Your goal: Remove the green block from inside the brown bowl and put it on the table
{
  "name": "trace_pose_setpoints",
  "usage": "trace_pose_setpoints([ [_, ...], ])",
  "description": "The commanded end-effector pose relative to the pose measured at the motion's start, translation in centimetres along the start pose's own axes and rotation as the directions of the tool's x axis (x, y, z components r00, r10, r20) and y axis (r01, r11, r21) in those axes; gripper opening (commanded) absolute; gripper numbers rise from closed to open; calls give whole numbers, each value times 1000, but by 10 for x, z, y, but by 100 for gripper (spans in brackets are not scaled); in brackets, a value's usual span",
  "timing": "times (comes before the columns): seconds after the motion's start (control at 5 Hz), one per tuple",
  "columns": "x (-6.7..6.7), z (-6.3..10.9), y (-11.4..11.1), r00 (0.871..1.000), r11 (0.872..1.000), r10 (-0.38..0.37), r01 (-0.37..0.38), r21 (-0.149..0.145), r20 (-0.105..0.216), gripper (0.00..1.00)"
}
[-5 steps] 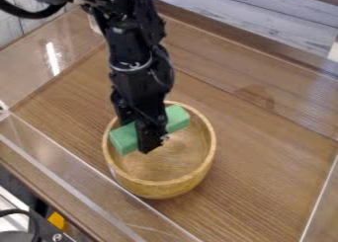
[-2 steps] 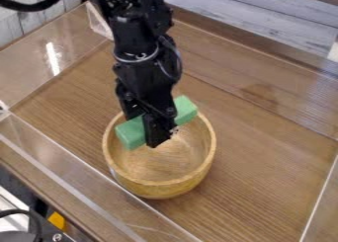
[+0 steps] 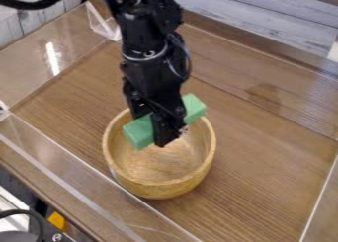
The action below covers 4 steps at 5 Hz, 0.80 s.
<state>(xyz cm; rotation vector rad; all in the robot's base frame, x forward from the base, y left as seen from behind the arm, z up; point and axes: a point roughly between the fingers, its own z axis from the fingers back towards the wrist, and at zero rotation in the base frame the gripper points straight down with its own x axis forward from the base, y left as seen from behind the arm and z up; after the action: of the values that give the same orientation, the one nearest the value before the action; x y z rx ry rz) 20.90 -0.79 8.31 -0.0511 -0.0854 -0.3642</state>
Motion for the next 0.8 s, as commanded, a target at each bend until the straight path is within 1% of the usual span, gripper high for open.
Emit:
trace_pose_setpoints([
  [0.0, 15, 13, -11, 998, 999, -29, 28, 15, 60, 0],
  [0.2, 19, 9, -36, 995, 997, -81, 81, -2, 54, 0],
  [0.4, 30, 0, -63, 990, 991, -131, 132, -15, 50, 0],
  [0.6, 42, -10, -85, 983, 984, -173, 175, -28, 54, 0],
])
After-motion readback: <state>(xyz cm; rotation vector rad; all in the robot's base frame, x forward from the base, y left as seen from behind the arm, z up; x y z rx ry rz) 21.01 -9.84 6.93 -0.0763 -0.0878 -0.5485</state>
